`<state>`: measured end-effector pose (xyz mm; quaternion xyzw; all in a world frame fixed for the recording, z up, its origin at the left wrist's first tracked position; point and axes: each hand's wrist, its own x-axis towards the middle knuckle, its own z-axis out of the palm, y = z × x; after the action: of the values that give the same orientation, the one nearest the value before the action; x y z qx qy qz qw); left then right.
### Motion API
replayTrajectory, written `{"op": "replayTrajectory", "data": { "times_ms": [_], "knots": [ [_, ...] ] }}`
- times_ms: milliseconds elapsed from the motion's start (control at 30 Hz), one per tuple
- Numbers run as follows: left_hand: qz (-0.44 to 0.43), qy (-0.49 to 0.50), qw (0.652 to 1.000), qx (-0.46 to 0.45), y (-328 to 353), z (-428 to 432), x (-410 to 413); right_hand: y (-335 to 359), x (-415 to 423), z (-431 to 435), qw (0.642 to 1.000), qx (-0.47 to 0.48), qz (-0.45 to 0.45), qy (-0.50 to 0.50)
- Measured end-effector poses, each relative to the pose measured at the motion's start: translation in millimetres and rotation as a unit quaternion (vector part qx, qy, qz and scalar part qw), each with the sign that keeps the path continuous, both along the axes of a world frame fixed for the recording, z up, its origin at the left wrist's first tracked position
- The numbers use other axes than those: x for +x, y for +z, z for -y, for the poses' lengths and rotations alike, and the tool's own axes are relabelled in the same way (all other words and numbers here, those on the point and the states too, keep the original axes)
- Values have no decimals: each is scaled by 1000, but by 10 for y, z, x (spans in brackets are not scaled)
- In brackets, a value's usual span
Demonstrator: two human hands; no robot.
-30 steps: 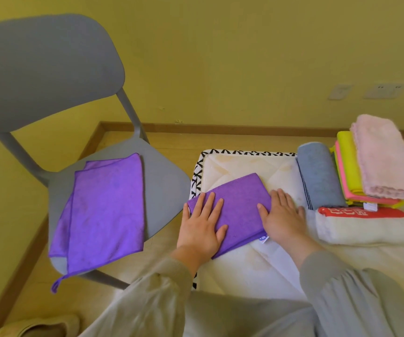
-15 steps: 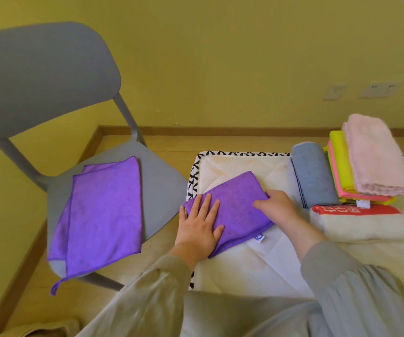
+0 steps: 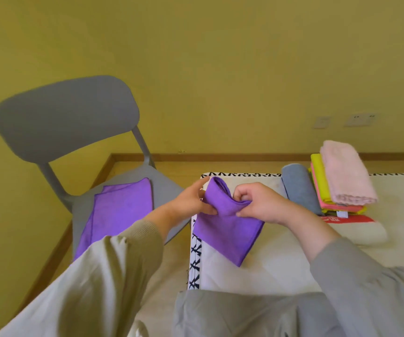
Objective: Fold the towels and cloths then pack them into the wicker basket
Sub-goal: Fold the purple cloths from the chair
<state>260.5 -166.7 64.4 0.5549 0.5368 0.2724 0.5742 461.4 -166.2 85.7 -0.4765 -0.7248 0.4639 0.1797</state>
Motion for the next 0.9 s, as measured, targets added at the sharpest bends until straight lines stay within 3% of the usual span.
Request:
{"op": "replayTrajectory", "data": {
  "times_ms": [200,367,467,567,700,900],
  "knots": [
    [61,-9,998,-29,296,286,-121,393,42,72,999,30,28,-13],
    [119,26,991,-48,347,472,-44,579,179,95,999,-3,13,-40],
    [147,73,984,-65,266,529,-35,476,272,139,982,-144,-105,-57],
    [158,119,975,-101,53,616,-11,-37,383,247,921,-320,-209,-73],
    [128,155,970,-134,-283,615,30,-509,317,337,934,-332,-114,-66],
    [137,167,958,-189,-508,424,27,-562,257,157,924,-340,-119,-130]
  ]
}}
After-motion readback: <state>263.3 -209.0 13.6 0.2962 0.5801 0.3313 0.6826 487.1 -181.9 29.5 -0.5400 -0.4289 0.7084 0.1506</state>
